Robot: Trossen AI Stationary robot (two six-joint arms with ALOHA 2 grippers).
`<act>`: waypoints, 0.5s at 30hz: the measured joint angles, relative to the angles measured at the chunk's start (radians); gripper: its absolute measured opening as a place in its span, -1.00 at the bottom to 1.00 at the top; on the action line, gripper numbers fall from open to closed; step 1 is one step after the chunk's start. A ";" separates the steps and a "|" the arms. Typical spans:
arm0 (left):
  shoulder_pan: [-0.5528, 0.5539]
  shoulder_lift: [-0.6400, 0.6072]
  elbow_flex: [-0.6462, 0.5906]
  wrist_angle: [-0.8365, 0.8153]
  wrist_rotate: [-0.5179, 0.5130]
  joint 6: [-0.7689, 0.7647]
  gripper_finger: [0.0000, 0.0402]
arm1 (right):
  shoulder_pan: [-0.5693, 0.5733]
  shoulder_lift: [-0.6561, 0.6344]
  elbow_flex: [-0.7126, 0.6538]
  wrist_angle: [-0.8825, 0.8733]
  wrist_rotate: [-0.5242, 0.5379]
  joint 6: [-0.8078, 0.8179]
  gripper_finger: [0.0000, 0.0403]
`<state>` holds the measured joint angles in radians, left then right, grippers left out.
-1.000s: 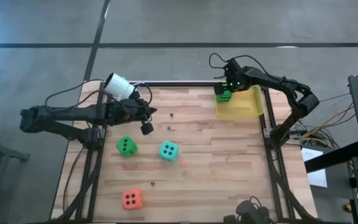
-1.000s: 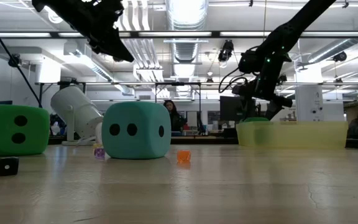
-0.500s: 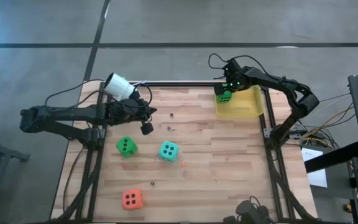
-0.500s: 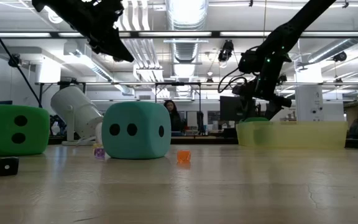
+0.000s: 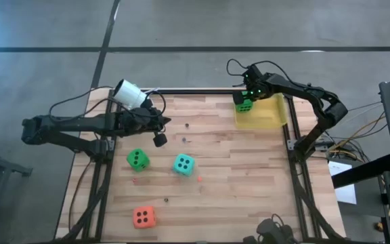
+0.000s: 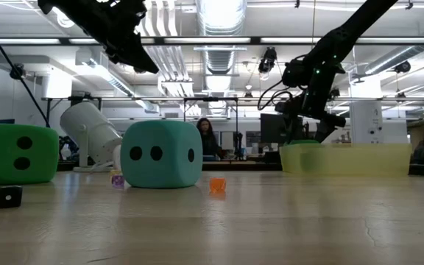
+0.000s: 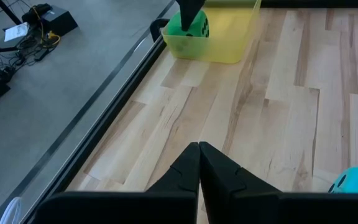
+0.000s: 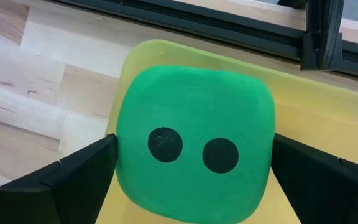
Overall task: Pick & Place Dice
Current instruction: Put the large green dice into the yellow transparent bin
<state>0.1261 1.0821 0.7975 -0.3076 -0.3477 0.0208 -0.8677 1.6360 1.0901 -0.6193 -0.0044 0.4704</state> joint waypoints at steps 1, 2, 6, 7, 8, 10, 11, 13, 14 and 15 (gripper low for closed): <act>0.000 0.000 0.000 0.000 0.000 0.000 -0.94 | 0.000 0.000 0.000 0.000 0.000 0.004 0.98; 0.000 0.000 0.000 0.000 0.000 0.000 -0.94 | 0.000 0.000 0.000 0.000 -0.001 0.006 0.98; 0.000 0.000 0.000 0.000 0.000 0.000 -0.94 | 0.004 -0.004 0.000 -0.002 0.000 0.009 0.99; 0.000 0.000 0.000 0.000 0.000 0.000 -0.94 | 0.004 -0.006 0.000 -0.002 0.000 0.009 0.99; 0.000 0.000 0.000 0.000 0.000 0.000 -0.94 | 0.004 -0.008 0.000 -0.002 0.000 0.009 0.99; 0.000 0.000 0.000 0.000 0.000 0.000 -0.94 | 0.004 -0.011 0.001 -0.004 -0.001 0.018 0.99; 0.000 0.000 0.000 0.000 0.000 0.000 -0.94 | 0.005 -0.012 0.001 -0.005 -0.001 0.024 0.99; 0.000 0.000 0.000 -0.001 0.000 0.000 -0.94 | 0.005 -0.019 0.001 -0.005 -0.001 0.028 0.99; 0.000 0.000 0.000 -0.001 0.000 0.000 -0.94 | 0.005 -0.023 0.001 -0.005 -0.001 0.028 0.99; 0.000 0.000 0.000 -0.001 0.000 0.000 -0.94 | 0.006 -0.028 0.001 -0.005 -0.001 0.028 0.99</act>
<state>0.1261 1.0821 0.7975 -0.3084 -0.3473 0.0208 -0.8619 1.6084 1.0908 -0.6247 -0.0050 0.4982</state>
